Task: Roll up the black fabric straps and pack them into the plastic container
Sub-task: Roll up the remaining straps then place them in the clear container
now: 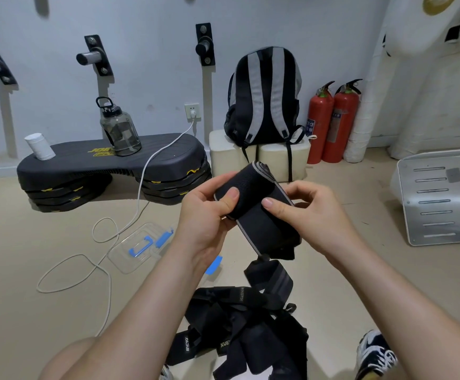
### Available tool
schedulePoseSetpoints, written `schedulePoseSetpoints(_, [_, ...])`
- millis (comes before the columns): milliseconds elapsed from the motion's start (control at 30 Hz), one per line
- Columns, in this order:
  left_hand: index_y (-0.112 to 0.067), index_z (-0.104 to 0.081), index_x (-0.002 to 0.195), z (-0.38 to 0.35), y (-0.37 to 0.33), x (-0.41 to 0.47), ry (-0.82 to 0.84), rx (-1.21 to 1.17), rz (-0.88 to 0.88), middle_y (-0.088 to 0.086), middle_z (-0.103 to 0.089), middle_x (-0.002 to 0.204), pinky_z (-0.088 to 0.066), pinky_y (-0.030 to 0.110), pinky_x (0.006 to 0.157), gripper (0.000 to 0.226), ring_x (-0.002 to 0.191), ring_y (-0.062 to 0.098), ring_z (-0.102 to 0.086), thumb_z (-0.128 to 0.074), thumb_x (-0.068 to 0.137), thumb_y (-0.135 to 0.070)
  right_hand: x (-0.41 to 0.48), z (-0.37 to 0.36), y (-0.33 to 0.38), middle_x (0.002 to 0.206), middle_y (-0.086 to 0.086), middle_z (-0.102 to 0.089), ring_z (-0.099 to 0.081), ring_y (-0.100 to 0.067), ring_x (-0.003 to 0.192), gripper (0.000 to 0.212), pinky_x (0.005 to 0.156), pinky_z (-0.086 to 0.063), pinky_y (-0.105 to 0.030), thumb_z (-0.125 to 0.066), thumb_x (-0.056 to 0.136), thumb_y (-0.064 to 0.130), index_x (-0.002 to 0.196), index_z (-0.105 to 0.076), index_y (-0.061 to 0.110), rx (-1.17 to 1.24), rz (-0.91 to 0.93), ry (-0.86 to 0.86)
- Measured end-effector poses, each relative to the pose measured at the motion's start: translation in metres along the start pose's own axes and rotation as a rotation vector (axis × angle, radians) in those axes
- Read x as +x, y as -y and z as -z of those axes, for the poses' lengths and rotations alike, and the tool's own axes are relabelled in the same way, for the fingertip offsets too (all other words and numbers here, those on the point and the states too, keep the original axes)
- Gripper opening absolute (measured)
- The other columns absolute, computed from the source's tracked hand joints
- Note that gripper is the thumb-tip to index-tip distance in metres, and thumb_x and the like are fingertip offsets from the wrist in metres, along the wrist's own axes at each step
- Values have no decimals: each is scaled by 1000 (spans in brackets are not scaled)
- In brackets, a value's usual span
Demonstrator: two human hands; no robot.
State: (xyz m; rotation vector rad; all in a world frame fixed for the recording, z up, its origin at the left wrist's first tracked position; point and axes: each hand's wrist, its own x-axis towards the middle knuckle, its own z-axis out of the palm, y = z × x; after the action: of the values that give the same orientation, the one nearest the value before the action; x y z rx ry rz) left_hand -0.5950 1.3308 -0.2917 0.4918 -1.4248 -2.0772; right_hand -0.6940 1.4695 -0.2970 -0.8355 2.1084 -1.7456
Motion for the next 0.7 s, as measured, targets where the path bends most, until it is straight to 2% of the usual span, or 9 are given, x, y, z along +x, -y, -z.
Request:
schedulePoseSetpoints(67, [-13,-70,106,0,1,-1,-9,48,-29,-2,-75,85,-58,30,70,33,80,15,-71,-55,90,11,-1,-1,0,72,-5,-74,-72,-27,69,17,55,-55,-36,-78,84,25,71,-71,17,18,-1,17])
schedulePoseSetpoints(133, [-18,-72,103,-1,4,-2,-32,160,-98,-2,-75,86,-57,30,74,38,83,14,-70,-58,87,14,-1,-4,-1,73,-16,-71,-69,-33,68,21,60,-58,-45,-75,87,20,69,-68,10,57,-15,5])
schedulePoseSetpoints(200, [-21,-73,102,-2,5,-4,-45,265,-184,-7,-75,86,-56,26,77,43,83,9,-69,-62,84,16,0,-7,-3,73,-25,-67,-63,-29,62,25,60,-55,-43,-73,87,15,67,-63,4,119,-54,-9])
schedulePoseSetpoints(300, [-24,-71,100,-5,5,-8,-48,367,-296,-17,-72,85,-52,15,73,47,82,-3,-65,-65,79,18,1,-9,-6,68,-19,-60,-58,-23,66,25,65,-47,-38,-72,86,9,65,-61,2,197,-86,7])
schedulePoseSetpoints(367, [-27,-69,98,-5,6,-9,-46,446,-359,-19,-70,88,-52,17,75,50,83,-3,-63,-67,77,18,0,-9,-5,72,-16,-62,-58,-23,70,19,69,-45,-38,-71,86,7,72,-64,-4,233,-96,27])
schedulePoseSetpoints(467, [-33,-63,95,-4,7,-9,-44,585,-468,-14,-65,96,-51,24,80,51,89,4,-61,-70,72,12,-1,-7,-3,78,-22,-63,-59,-25,74,33,73,-45,-41,-74,77,19,83,-65,-12,299,-76,54])
schedulePoseSetpoints(600, [-28,-61,91,-3,8,-7,-21,671,-644,-11,-60,96,-44,19,85,46,94,5,-58,-69,64,9,-5,-6,2,93,-41,-63,-61,-36,76,67,73,-47,-47,-79,68,50,93,-68,-12,328,-80,120])
schedulePoseSetpoints(700, [-18,-64,89,-6,10,-9,51,705,-676,-12,-59,98,-42,14,85,42,95,1,-57,-71,63,15,-5,-8,2,93,-37,-66,-63,-32,73,56,72,-49,-44,-82,71,46,88,-72,-6,299,-129,33])
